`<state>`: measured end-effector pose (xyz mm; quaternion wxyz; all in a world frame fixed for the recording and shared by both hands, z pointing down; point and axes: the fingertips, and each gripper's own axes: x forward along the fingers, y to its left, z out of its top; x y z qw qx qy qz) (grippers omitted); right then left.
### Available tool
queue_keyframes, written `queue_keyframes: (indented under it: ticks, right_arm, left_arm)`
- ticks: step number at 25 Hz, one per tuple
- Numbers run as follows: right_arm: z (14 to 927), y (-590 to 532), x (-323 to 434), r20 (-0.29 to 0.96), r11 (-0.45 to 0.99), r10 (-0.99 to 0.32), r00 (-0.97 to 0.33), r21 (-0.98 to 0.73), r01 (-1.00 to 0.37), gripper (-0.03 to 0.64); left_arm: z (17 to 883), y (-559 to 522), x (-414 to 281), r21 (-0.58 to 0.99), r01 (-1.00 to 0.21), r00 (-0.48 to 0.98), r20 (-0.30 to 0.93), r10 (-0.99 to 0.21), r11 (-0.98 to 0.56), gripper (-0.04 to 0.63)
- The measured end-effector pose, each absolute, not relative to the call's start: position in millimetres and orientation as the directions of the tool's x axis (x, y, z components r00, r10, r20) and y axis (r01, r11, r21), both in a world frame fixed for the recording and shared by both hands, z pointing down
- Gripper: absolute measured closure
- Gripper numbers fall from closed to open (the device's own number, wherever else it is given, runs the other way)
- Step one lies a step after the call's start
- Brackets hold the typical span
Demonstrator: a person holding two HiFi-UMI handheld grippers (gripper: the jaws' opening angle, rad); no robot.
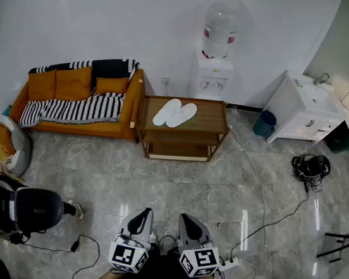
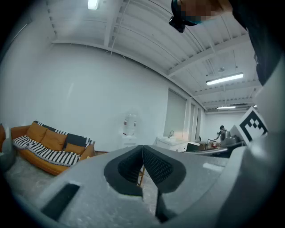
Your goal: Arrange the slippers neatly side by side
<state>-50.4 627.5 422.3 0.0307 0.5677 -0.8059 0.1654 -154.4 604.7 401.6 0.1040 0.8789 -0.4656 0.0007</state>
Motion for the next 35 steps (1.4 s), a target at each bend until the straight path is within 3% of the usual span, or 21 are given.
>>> queue_keyframes:
  ticks: [15,35]
  right_arm:
    - [419.4,617.5,-54.9,0.215,0.262,-0.925,-0.315,-0.24,-0.934,0.604]
    - [431.3,573.7,-105.4,0.236,0.217,-0.936,-0.263,-0.203,-0.955,0.604]
  left_arm:
    - [402.1,592.9,-168.3,0.188,-0.81,0.577,0.089,-0.812,-0.555,0.578]
    - [424.1,549.4,-260.0,0.216,-0.837,0.532,0.104,-0.84,-0.503,0.578]
